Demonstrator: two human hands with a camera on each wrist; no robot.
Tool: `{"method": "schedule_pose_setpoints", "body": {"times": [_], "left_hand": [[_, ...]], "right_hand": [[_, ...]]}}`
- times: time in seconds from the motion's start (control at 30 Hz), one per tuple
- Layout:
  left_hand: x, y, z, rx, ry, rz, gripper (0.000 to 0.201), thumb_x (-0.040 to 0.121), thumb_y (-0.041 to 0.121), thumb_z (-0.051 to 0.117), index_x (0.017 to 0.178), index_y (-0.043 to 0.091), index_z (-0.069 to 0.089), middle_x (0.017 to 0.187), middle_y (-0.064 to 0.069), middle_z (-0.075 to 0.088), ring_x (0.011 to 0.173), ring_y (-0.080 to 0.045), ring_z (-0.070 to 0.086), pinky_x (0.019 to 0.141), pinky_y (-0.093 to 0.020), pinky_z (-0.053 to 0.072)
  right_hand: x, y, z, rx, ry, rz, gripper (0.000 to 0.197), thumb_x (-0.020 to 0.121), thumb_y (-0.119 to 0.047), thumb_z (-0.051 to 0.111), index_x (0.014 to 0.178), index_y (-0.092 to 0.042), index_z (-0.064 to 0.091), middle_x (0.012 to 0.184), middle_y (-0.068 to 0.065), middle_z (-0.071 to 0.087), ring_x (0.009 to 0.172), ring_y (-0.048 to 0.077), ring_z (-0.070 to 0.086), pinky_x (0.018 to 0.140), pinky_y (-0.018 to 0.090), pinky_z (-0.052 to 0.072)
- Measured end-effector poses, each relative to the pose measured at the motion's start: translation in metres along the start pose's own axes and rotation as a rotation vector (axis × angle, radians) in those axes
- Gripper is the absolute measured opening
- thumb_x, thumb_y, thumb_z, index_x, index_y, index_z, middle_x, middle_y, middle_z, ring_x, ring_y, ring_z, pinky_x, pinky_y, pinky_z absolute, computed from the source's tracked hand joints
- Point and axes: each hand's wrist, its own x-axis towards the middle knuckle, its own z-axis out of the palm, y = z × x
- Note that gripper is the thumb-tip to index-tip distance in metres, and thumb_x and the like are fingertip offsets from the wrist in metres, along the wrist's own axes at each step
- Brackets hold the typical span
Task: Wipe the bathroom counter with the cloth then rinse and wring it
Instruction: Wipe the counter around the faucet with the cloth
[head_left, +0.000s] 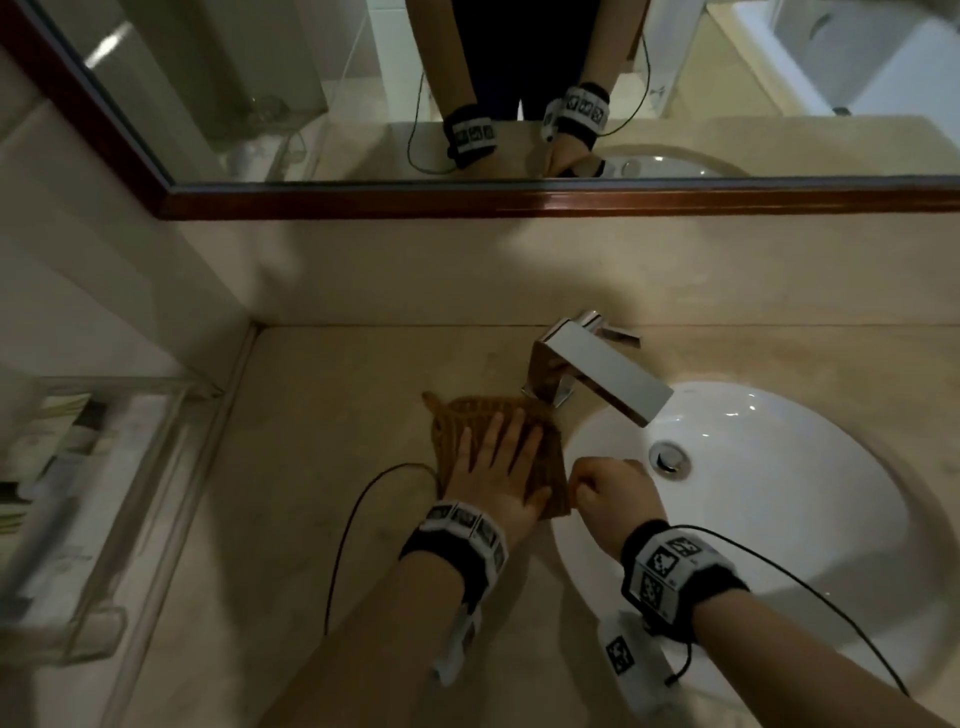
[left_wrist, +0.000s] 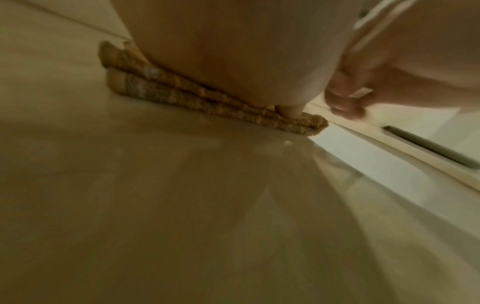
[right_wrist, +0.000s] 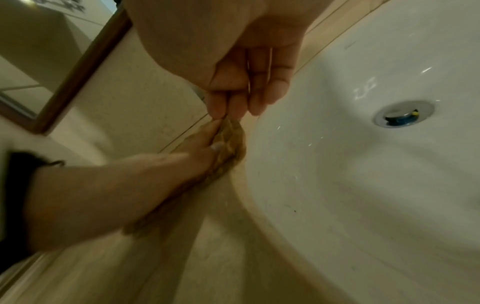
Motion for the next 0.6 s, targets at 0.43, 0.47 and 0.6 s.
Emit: {"method": "schedule_pose_setpoints", "body": {"times": [0.43, 0.47, 0.6], "left_hand": [[-0.009, -0.046, 0.001, 0.059, -0.02, -0.171, 0.072, 0.097, 0.052, 0.022, 0.147, 0.028, -0.025, 0.153, 0.004, -0.034, 0.143, -0.024, -0.026, 0.115, -0.052, -0.014], [-0.012, -0.042, 0.0, 0.086, -0.046, -0.168, 0.074, 0.097, 0.052, 0.023, 0.147, 0.025, -0.024, 0.153, 0.003, -0.034, 0.143, -0.026, -0.027, 0.115, -0.054, -0.012], [-0.07, -0.019, 0.027, 0.131, -0.13, -0.13, 0.077, 0.093, 0.063, 0.015, 0.146, 0.022, -0.023, 0.155, -0.001, -0.026, 0.142, -0.029, -0.029, 0.113, -0.056, -0.015]], "right_hand": [[0.011, -0.062, 0.034, -0.049, -0.158, -0.431, 0.052, 0.094, -0.028, 0.035, 0.141, -0.007, 0.045, 0.153, 0.012, 0.032, 0.139, 0.029, 0.034, 0.114, 0.035, 0.029], [0.012, -0.065, 0.036, -0.057, -0.165, -0.427, 0.052, 0.098, -0.028, 0.034, 0.147, -0.01, 0.034, 0.158, 0.008, 0.019, 0.144, 0.025, 0.025, 0.116, 0.032, 0.023], [-0.002, -0.072, 0.042, -0.031, -0.266, -0.364, 0.057, 0.103, -0.037, 0.029, 0.154, -0.021, 0.008, 0.161, -0.006, -0.003, 0.148, 0.014, 0.004, 0.114, 0.022, 0.006]]}}
